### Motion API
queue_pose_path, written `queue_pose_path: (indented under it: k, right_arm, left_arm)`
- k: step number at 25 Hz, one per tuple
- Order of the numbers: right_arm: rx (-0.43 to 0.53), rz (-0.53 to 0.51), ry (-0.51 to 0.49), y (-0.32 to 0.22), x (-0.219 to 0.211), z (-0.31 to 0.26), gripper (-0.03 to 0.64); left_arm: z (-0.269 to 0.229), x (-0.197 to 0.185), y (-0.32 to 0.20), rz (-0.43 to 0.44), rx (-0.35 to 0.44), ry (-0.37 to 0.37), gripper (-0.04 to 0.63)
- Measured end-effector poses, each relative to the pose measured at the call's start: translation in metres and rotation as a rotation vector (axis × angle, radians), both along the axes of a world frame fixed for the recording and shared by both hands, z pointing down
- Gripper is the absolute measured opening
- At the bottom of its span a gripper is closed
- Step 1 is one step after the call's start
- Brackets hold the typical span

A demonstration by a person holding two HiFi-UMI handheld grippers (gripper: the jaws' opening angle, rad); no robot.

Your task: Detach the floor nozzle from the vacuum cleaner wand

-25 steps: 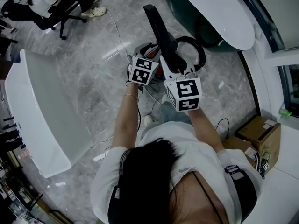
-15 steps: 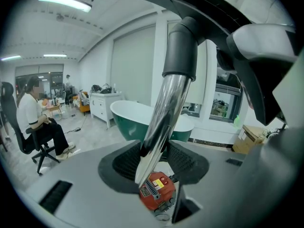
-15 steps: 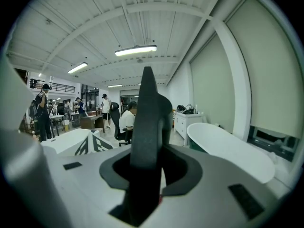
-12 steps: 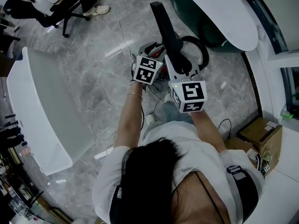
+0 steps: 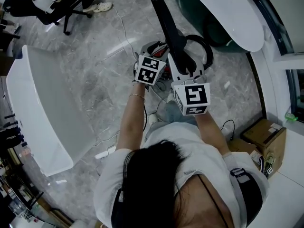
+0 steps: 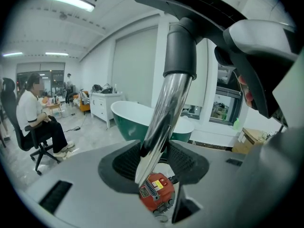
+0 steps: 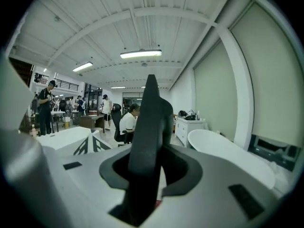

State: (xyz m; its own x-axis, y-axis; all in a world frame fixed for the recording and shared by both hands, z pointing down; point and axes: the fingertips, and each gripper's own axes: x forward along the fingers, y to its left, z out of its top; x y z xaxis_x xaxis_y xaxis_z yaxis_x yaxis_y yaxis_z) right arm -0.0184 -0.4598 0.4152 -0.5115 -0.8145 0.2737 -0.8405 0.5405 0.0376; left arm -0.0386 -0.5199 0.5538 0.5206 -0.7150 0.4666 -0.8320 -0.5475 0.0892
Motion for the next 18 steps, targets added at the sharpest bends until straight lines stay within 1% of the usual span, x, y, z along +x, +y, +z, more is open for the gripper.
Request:
queue_pose_path:
  k: [3,4,7,8,11,13,15,18]
  right_arm:
    - [0.043,-0.019,0.06,0.001,-0.005,-0.001,0.129]
    - [0.048,-0.023,0.067,0.001,-0.007,-0.001,0.129]
    - [0.032,-0.018,0.035,0.001,-0.008,-0.002,0.129]
    - [0.04,-0.014,0.029,0.002,-0.007,-0.004,0.129]
    - [0.136,-0.011,0.013,0.004,-0.009,-0.032,0.129]
    - [0.18,-0.014,-0.009,0.0,-0.01,-0.055,0.129]
    - [0.196,-0.01,-0.04,-0.005,-0.007,-0.069,0.129]
    - [0.186,0.0,-0.055,-0.004,0.0,-0.072,0.129]
  left_arm:
    - [0.0,-0.003,0.0,-0.002,0.0,0.006,0.17]
    - [0.0,-0.004,0.0,-0.004,0.0,0.006,0.17]
    - [0.0,-0.005,0.0,-0.006,-0.001,0.007,0.17]
    - [0.0,-0.005,0.0,-0.006,-0.002,0.006,0.17]
    - [-0.001,-0.011,-0.004,-0.031,-0.001,0.019,0.17]
    - [-0.004,-0.017,-0.009,-0.048,0.005,0.037,0.17]
    - [-0.004,-0.02,-0.01,-0.051,0.001,0.04,0.17]
    - [-0.004,-0.02,-0.006,-0.056,-0.013,0.043,0.17]
